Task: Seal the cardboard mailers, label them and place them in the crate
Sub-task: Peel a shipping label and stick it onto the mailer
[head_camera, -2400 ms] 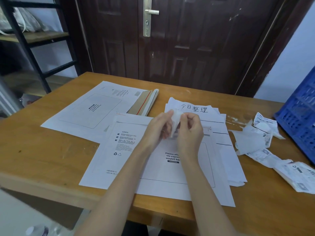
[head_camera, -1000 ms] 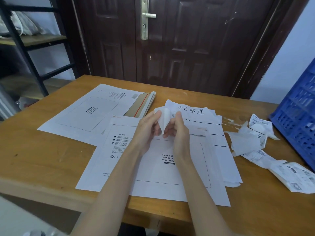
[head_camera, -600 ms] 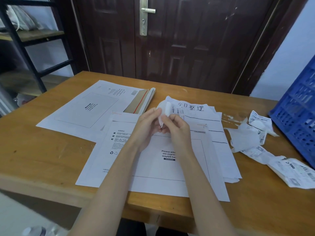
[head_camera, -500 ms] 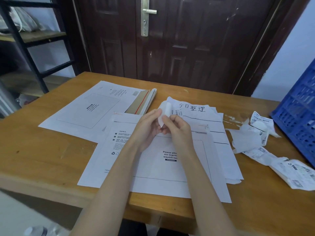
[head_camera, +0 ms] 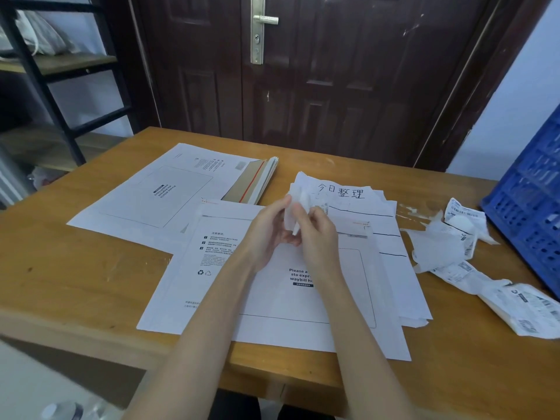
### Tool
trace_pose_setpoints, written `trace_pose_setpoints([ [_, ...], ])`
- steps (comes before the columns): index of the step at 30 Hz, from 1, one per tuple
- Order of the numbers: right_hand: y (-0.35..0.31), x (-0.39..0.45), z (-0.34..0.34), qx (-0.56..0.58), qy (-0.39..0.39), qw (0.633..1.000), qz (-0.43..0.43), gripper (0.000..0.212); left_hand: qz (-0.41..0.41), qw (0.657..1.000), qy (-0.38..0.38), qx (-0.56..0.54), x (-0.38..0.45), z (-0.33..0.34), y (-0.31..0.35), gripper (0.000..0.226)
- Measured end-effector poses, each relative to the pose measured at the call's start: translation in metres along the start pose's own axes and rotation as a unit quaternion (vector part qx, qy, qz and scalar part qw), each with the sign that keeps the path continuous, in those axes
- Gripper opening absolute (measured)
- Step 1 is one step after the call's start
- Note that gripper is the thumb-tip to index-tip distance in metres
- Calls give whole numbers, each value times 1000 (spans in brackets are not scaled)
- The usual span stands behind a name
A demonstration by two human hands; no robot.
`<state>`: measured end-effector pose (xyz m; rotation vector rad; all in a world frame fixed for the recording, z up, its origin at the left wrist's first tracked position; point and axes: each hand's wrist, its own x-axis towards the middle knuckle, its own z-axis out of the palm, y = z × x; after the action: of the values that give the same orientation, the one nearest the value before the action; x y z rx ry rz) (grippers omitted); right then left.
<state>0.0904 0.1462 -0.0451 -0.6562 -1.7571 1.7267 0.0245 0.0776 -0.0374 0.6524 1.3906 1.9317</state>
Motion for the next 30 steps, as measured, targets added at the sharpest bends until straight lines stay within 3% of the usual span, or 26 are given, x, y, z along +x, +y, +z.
trace_pose_setpoints([
  [5,2,-8,6,-79,2,992,-94,21,94,983,118,109,-6,12,-5,46],
  [8,0,-9,7,-82,-11,992,-94,24,155,956,176,175,-8,15,-3,37],
  [10,-2,-8,7,-31,-21,997,-68,21,143,962,182,143,-7,14,0,35],
  [14,-10,-6,0,86,-55,995,3,9,59,990,128,9,-4,9,4,29],
  [19,-10,2,-6,232,-105,964,82,5,20,989,98,-112,-8,9,13,33],
  [25,-13,4,-5,185,-34,974,124,49,51,994,91,27,-8,16,3,27],
  [30,-4,-2,3,10,87,996,10,40,41,997,41,49,-10,19,2,29],
])
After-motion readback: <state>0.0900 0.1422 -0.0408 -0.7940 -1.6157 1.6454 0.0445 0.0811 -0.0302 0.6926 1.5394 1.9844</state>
